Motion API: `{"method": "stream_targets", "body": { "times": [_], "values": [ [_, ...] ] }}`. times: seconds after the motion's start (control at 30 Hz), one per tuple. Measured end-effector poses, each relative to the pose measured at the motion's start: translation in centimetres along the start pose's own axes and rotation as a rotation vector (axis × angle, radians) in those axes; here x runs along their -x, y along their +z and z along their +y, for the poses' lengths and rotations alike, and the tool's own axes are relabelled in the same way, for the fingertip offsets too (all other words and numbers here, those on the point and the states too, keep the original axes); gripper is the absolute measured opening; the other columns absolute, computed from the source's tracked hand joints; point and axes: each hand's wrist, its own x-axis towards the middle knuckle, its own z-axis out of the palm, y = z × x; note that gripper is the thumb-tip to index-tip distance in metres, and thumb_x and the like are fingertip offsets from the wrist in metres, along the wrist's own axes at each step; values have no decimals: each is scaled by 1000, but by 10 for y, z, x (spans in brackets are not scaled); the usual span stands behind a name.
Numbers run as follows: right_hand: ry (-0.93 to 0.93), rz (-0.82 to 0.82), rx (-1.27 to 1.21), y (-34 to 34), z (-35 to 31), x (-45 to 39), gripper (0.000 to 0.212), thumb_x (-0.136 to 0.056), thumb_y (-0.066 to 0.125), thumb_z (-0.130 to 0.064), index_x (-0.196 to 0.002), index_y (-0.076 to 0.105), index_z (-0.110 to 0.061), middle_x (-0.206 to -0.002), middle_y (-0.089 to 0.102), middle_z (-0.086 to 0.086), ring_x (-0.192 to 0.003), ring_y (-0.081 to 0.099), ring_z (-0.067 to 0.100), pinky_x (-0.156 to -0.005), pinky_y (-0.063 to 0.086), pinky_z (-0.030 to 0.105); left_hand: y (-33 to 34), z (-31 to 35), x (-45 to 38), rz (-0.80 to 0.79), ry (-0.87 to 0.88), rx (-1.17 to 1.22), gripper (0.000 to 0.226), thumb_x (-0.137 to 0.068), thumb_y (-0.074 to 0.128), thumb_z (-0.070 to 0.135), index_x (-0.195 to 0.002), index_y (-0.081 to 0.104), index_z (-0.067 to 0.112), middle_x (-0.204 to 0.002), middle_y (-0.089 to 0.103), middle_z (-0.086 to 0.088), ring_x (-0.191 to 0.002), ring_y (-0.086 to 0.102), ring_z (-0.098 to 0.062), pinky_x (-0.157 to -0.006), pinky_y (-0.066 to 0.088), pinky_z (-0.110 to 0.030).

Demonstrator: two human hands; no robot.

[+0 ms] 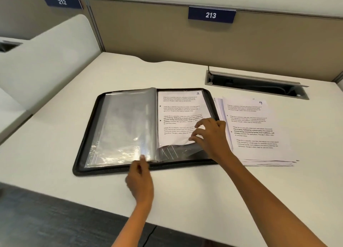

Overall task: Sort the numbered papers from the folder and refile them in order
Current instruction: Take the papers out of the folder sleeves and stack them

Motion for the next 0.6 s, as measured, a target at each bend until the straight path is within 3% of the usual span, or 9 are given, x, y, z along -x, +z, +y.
{"method": "stream_targets", "body": {
  "times": [0.07,0.13,0.23,0.33,0.47,0.53,0.6],
  "values": [
    [-61,22,44,-5,-6,-3,9,-70,76,-34,-66,72,-27,-92,64,-6,-95,57,20,-81,23,38,11,1,13,-157,277,-94,34,-90,57,39,-70,57,12,-70,52,0,-61,51,-11,-57,41,-30],
    [-101,36,73,-9,-13,-5,10,-68,81,-31,-66,73,-25,-91,65,-4,-94,56,20,-80,24,40,26,4,10,-232,483,-200,22,-81,72,33,-85,62,14,-91,50,1,-81,54,-15,-66,46,-30],
    [-118,43,94,-15,-19,-5,12,-66,84,-29,-66,74,-23,-91,66,-2,-92,60,23,-79,25,41,47,12,-3,-274,648,-423,51,-71,79,38,-106,51,15,-106,48,-6,-96,44,-19,-75,35,-32],
    [-145,26,134,-18,-21,-1,13,-65,85,-31,-67,75,-23,-91,66,-2,-91,60,24,-79,26,41,60,18,-13,-343,731,-498,49,-75,76,30,-109,43,18,-107,52,-6,-94,52,-23,-73,35,-33],
    [-193,81,204,-17,-21,5,17,-68,84,-23,-82,75,-19,-98,67,4,-96,59,26,-81,33,43,59,23,-20,-360,730,-471,14,-88,61,13,-101,56,14,-101,59,0,-87,57,-21,-80,36,-36],
    [-283,131,206,-15,-26,17,27,-77,73,-8,-104,69,-11,-105,65,11,-102,58,29,-85,40,43,56,24,-21,-347,702,-445,8,-91,57,11,-95,58,17,-97,62,3,-83,58,-18,-82,36,-39],
    [-472,94,149,-13,-31,37,26,-87,56,0,-112,60,-4,-105,64,15,-101,57,31,-87,47,40,55,25,-22,-338,650,-401,9,-91,56,10,-92,58,18,-94,62,6,-80,58,-15,-84,35,-39]
  ]
}}
